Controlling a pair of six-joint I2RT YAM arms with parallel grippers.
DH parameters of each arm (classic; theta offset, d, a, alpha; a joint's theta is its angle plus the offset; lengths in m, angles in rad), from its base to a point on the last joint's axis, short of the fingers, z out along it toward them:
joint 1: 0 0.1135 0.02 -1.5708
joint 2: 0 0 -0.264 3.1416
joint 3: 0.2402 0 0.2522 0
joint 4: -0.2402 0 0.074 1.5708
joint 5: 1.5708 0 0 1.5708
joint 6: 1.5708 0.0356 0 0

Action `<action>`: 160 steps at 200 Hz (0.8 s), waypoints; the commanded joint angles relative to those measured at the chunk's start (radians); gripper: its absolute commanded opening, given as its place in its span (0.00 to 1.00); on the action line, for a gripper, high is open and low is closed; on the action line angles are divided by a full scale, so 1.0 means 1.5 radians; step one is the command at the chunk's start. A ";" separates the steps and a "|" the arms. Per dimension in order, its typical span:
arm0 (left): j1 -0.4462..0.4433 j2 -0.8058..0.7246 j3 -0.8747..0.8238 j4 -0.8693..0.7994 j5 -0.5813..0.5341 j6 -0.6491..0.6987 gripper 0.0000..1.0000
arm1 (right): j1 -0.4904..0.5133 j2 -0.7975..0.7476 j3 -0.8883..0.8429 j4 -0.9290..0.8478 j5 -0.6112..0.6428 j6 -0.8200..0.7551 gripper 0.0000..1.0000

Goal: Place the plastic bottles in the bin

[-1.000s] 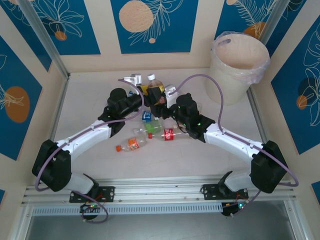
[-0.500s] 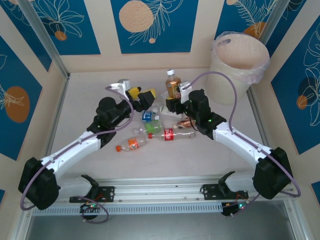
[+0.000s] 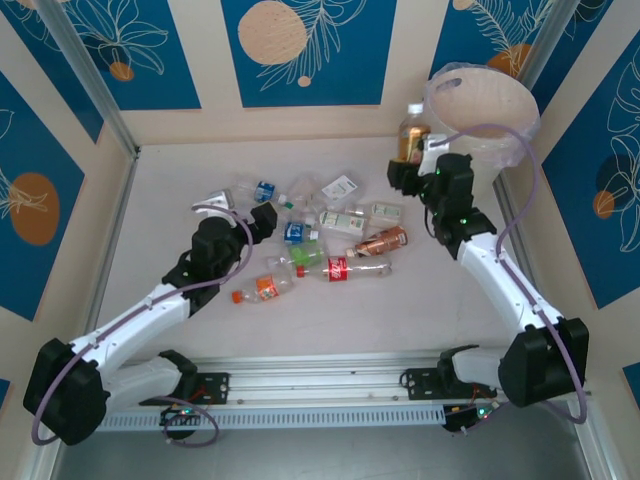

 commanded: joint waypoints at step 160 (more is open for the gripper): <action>0.083 -0.107 -0.104 -0.010 -0.020 -0.128 1.00 | -0.174 0.378 0.462 0.042 0.164 -0.045 0.50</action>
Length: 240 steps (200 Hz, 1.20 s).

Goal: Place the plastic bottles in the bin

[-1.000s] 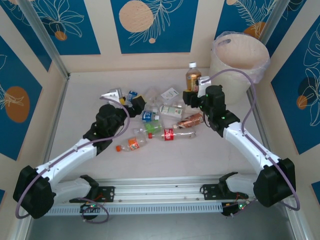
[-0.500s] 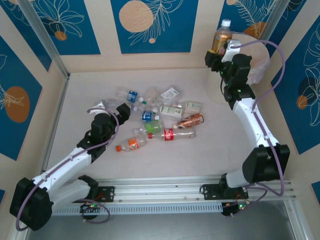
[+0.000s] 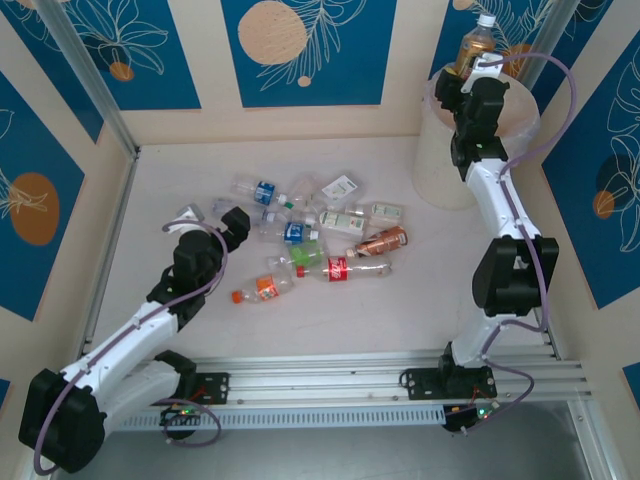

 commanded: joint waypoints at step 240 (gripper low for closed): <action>0.061 -0.094 -0.083 -0.046 -0.027 -0.017 1.00 | -0.045 0.279 0.479 -0.500 0.338 -0.076 0.92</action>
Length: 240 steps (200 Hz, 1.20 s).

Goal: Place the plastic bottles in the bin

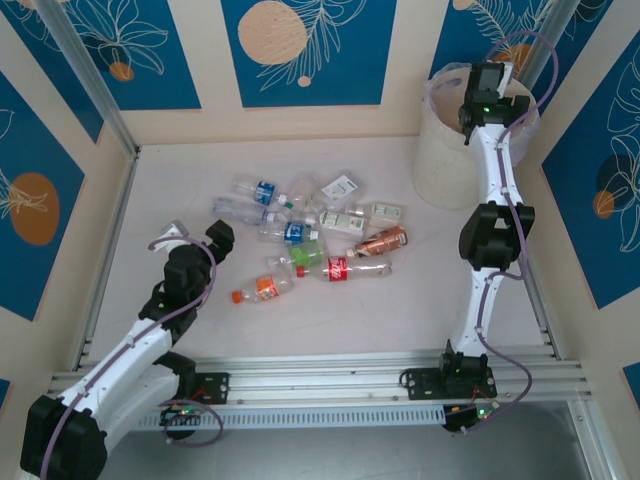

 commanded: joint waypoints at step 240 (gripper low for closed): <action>-0.102 0.250 0.316 -0.511 0.178 0.585 1.00 | 0.061 -0.776 -0.861 0.316 -0.666 0.185 1.00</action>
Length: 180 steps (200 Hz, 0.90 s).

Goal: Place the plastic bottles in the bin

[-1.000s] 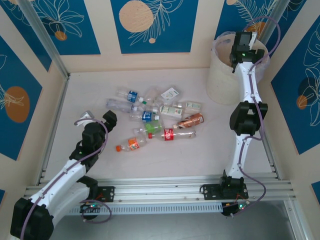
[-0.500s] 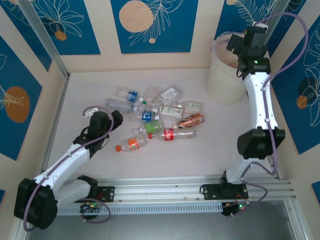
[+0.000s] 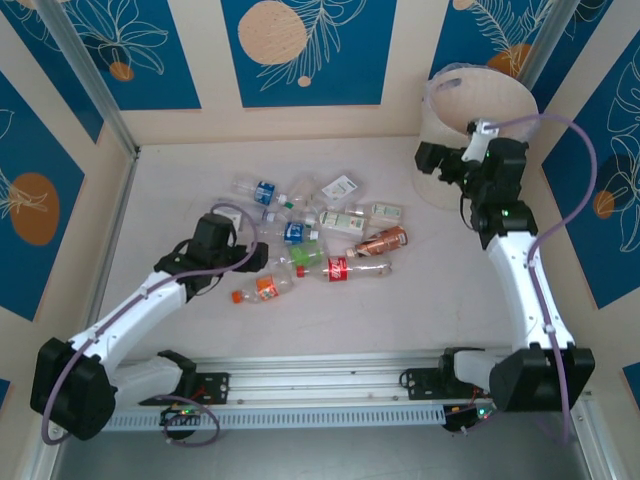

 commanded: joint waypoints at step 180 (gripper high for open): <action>-0.079 0.184 -0.078 -0.029 -0.087 0.636 0.90 | 0.005 -0.177 -0.189 0.077 -0.062 -0.120 0.99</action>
